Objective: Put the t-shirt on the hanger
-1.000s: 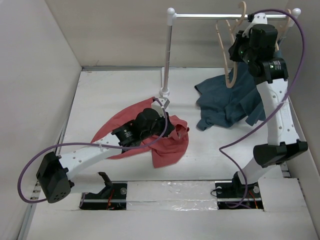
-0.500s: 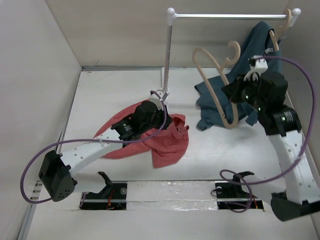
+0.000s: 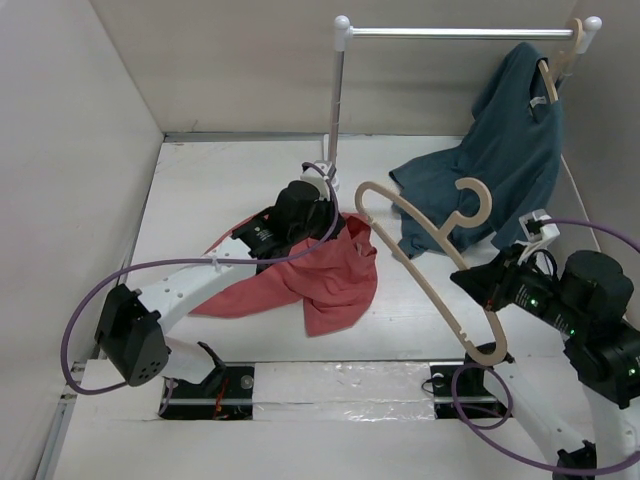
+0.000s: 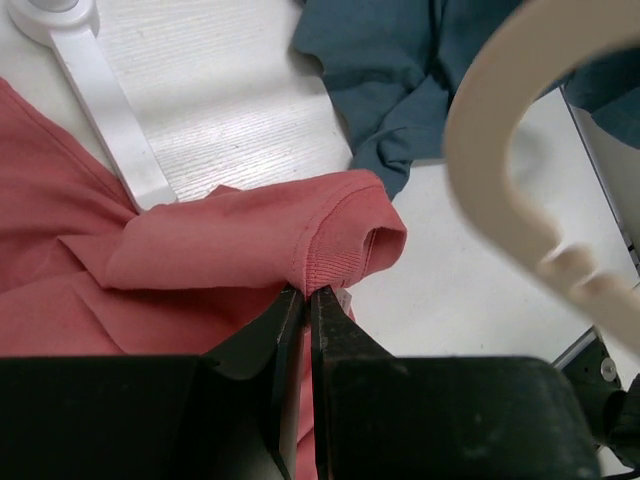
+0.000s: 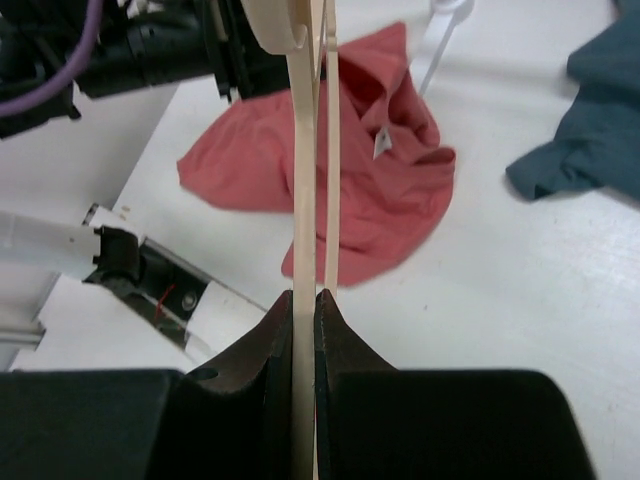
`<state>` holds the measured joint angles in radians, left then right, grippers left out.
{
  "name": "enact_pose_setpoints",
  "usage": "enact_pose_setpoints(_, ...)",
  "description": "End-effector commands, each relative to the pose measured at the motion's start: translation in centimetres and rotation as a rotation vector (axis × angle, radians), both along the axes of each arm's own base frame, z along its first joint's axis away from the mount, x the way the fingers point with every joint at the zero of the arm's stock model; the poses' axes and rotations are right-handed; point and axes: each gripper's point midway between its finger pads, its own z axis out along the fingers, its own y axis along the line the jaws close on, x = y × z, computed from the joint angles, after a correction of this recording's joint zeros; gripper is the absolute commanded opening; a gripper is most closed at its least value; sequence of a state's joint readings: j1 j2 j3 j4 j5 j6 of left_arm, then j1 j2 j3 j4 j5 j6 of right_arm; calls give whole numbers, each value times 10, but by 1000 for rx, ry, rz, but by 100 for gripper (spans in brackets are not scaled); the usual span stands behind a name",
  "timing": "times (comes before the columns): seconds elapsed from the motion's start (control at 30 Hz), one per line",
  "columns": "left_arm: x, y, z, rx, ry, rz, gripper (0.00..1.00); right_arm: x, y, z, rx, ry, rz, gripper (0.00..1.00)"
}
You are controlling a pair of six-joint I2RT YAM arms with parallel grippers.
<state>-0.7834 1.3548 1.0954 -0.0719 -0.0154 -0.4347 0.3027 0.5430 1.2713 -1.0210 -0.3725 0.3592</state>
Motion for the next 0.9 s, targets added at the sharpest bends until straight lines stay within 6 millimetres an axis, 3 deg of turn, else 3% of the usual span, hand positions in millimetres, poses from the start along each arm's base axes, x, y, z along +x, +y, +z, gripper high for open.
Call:
enact_pose_setpoints(0.0, 10, -6, 30, -49, -45, 14, 0, -22, 6, -3, -10, 65, 85, 0)
enact_pose_setpoints(0.3, 8, -6, 36, -84, -33, 35, 0, -22, 8, -27, -42, 97, 113, 0)
enact_pose_setpoints(0.53, 1, -6, 46, -138, -29, 27, 0, -5, 9, -48, -72, 119, 97, 0)
enact_pose_setpoints(0.73, -8, -8, 46, -148, -21, -16, 0, 14, 13, -53, -76, 57, 97, 0)
enact_pose_setpoints(0.87, -9, -7, 43, -117, -18, -30, 0, 25, 14, -43, -94, -10, 97, 0)
